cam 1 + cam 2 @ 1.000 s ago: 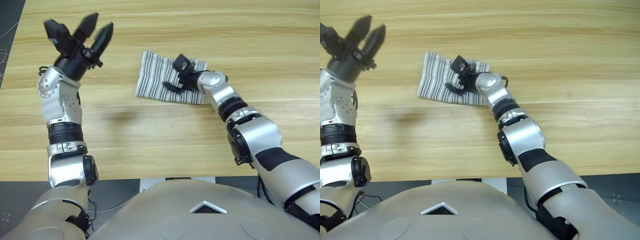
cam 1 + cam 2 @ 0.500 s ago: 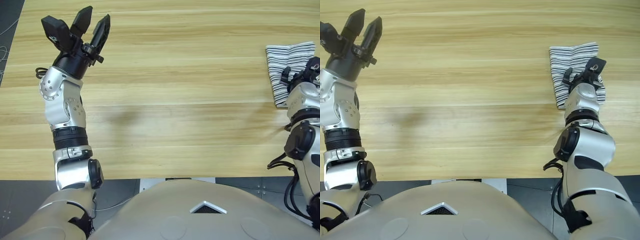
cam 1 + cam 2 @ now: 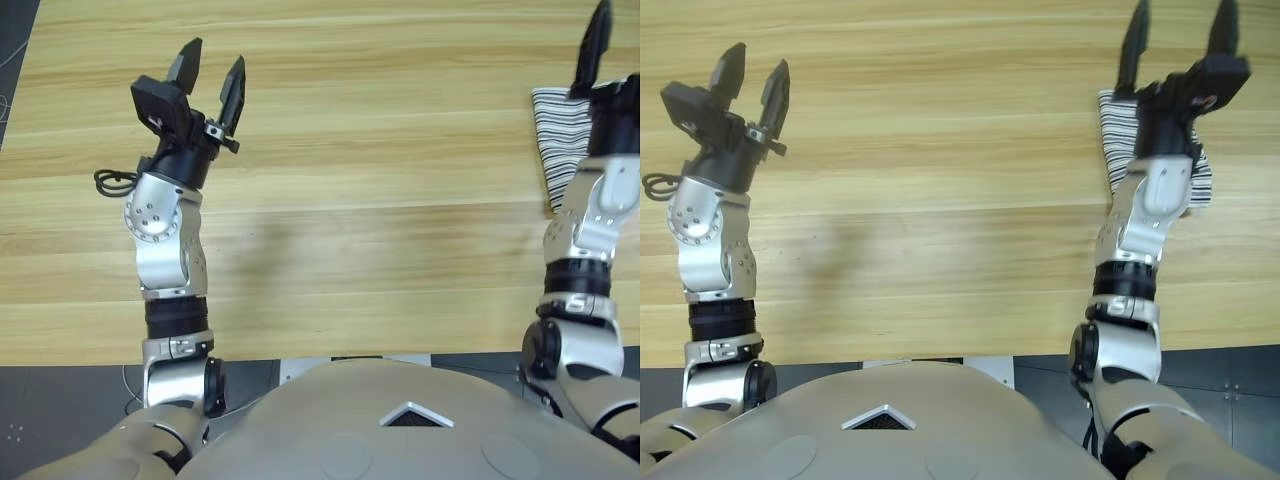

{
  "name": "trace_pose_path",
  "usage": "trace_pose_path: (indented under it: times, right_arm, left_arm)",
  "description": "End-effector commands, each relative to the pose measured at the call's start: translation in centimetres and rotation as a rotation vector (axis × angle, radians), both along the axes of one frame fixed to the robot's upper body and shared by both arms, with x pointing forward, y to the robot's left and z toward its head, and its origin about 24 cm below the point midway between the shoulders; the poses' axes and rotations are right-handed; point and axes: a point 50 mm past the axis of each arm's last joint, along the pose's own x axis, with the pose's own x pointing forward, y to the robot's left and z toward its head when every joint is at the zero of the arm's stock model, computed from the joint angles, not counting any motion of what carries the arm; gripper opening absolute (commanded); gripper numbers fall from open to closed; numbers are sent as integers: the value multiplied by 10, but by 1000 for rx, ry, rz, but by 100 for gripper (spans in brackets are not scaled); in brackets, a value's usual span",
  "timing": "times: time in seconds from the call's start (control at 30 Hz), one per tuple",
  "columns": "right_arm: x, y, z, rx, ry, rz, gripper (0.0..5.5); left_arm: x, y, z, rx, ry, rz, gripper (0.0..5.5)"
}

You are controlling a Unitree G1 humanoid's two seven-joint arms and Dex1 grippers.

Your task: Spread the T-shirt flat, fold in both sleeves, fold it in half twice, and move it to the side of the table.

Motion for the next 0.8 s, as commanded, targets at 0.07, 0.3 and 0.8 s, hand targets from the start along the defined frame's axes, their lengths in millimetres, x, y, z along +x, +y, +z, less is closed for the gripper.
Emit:
trace_pose_path:
  times: [0.07,0.3,0.8]
  right_arm:
    - [-64,31,-35,43,141,137,440]
    - [-89,50,-61,52,283,128,440]
    - [-94,56,-105,-16,491,17,319]
  left_arm:
    - [-43,-21,-39,-39,130,136,263]
    - [-72,-27,-66,30,163,276,263]
    - [-82,-32,-79,-3,208,253,122]
